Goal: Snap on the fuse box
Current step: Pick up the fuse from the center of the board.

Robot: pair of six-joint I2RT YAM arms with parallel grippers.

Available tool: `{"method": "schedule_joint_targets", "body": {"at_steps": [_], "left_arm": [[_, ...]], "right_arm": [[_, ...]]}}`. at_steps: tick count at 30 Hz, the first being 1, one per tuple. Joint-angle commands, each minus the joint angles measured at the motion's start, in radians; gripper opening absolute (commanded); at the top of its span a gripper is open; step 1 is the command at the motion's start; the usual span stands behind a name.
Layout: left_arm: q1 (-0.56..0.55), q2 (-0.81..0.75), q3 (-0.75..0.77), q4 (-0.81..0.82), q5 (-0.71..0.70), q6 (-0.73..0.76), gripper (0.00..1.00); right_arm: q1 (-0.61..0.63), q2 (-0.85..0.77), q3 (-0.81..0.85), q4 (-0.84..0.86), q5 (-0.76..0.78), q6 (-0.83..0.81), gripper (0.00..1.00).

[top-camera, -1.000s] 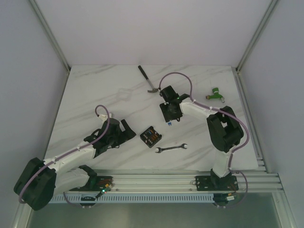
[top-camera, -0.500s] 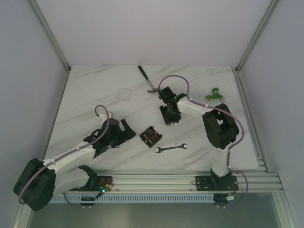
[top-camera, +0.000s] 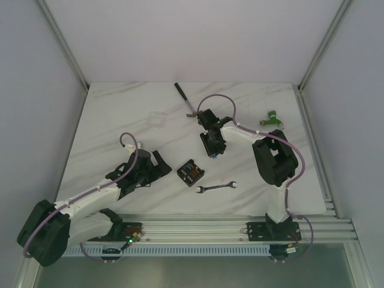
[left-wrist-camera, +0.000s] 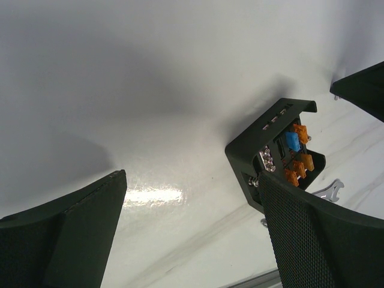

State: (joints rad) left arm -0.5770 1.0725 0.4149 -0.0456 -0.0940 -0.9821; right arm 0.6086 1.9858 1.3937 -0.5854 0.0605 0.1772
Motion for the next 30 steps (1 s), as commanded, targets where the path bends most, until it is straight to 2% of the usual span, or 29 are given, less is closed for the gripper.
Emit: {"method": "schedule_joint_targets", "body": {"at_steps": [1,13,18,24,30], "left_arm": [[0.005,-0.002,0.005,-0.003,-0.006,0.003,1.00],[0.005,-0.004,0.003,0.007,0.015,0.006,0.99],[-0.008,-0.021,0.001,0.055,0.033,0.020,0.96],[-0.081,-0.044,-0.009,0.231,0.004,0.022,0.90],[-0.191,-0.043,0.016,0.404,-0.099,0.133,0.81]], "right_arm": [[0.008,0.031,0.028,-0.037,0.023,0.013,0.37],[0.020,0.038,0.030,-0.057,0.067,0.025,0.23],[0.027,-0.030,0.017,-0.021,0.042,0.037,0.21],[0.032,-0.163,-0.049,0.094,-0.039,0.103,0.21],[0.046,-0.318,-0.155,0.250,-0.144,0.188,0.21]]}}
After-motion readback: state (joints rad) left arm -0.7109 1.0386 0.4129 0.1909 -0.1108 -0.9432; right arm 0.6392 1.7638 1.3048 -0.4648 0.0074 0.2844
